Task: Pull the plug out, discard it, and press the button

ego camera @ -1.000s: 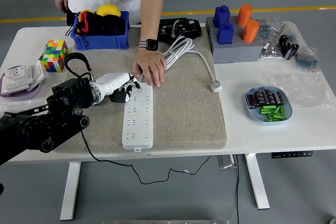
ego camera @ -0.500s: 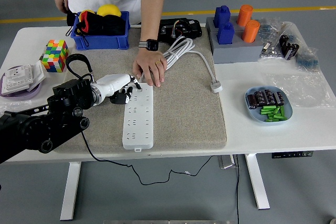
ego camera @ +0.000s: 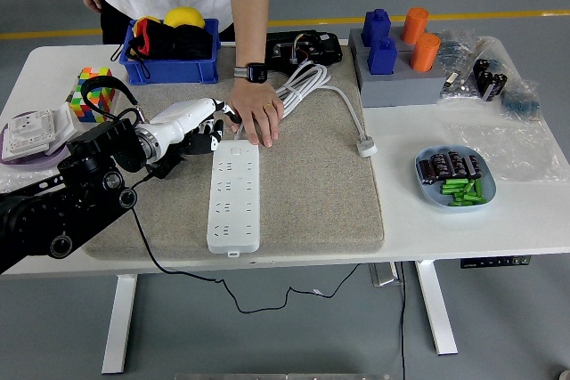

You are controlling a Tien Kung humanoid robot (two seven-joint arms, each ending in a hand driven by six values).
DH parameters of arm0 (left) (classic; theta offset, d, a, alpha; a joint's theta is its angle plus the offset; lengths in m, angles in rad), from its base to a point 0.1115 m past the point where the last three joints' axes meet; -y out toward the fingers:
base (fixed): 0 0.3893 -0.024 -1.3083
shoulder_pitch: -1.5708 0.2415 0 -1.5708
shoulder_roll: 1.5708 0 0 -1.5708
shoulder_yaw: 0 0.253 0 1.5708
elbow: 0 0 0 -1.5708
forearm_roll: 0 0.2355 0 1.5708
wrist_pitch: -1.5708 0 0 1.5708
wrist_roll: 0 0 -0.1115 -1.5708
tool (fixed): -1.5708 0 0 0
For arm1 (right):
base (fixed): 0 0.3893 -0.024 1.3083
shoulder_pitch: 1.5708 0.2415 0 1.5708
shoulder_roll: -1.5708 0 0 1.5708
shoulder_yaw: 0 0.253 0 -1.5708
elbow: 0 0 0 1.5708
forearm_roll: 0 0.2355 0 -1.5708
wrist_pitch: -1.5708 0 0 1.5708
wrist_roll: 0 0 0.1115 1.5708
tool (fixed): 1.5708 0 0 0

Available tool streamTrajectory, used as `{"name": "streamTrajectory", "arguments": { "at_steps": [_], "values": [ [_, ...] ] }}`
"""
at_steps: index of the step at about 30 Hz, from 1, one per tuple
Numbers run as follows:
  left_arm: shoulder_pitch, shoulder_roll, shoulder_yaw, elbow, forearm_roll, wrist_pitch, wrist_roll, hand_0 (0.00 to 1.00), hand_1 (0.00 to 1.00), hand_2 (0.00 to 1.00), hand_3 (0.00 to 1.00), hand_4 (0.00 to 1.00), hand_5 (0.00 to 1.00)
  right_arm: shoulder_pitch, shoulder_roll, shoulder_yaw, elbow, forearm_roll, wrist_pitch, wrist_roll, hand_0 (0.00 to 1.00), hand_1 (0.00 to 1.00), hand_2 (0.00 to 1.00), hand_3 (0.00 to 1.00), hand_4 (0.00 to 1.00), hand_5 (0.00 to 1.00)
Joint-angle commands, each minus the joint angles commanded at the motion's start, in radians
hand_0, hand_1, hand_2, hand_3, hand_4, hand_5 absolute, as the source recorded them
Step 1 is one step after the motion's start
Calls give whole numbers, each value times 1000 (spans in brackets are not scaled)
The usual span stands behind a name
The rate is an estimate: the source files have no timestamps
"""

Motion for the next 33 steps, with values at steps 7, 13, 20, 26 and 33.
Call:
{"name": "streamTrajectory", "arguments": {
  "at_steps": [7,13,20,26,33],
  "values": [
    [179,16,-256,-95,19,21,-31,331,441,509,771,672,11,12,-7,-24,3,3,0,1,726,679,659,654,750,612],
    [320,20,-468,-122,97,49,-58,726,738,722,805,729,188,6,-7,-35,-1,3,0,1,724,679,660,655,750,612],
    [463,-15,-675,-120,178,89,-113,795,800,766,827,755,275,10,-6,-57,7,5,2,1,725,679,660,654,750,612],
    [495,-31,-759,-115,176,118,-153,831,840,805,846,754,317,5,-7,-66,3,5,1,1,725,679,660,655,750,611],
    [517,-21,-826,-119,148,141,-185,830,827,794,864,757,335,7,-15,-62,16,-1,0,2,726,679,660,655,750,611]
  ]
}}
